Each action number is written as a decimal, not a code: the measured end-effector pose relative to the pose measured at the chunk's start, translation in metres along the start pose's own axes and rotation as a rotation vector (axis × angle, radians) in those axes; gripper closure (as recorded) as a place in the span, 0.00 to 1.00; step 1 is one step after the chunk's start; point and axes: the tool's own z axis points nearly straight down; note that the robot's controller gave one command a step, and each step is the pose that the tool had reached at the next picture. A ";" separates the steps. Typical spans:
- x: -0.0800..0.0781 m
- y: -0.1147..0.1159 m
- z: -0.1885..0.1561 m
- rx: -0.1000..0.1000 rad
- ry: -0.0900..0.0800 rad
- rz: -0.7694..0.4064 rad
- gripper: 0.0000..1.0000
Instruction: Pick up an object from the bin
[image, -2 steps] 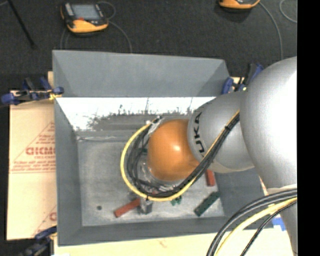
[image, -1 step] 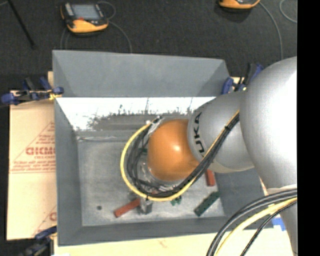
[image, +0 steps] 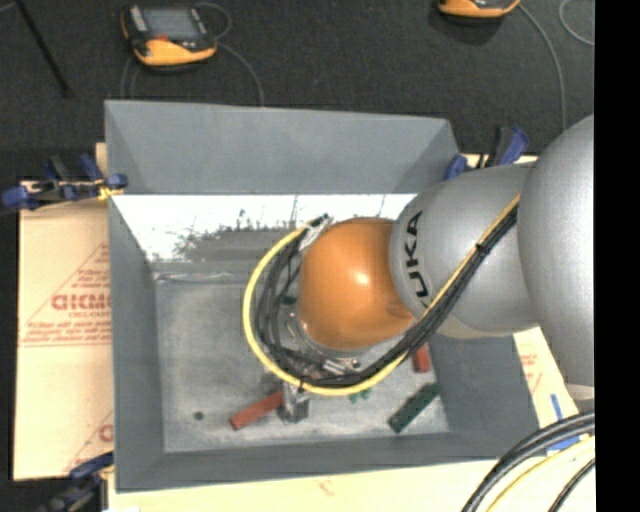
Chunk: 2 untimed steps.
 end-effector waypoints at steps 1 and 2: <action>-0.010 0.000 -0.056 -0.001 -0.009 -0.004 1.00; -0.003 -0.002 -0.120 0.001 -0.009 0.043 1.00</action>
Offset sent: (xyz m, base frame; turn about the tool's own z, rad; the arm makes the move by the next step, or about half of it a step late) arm 0.0031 -0.0001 0.1199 0.0416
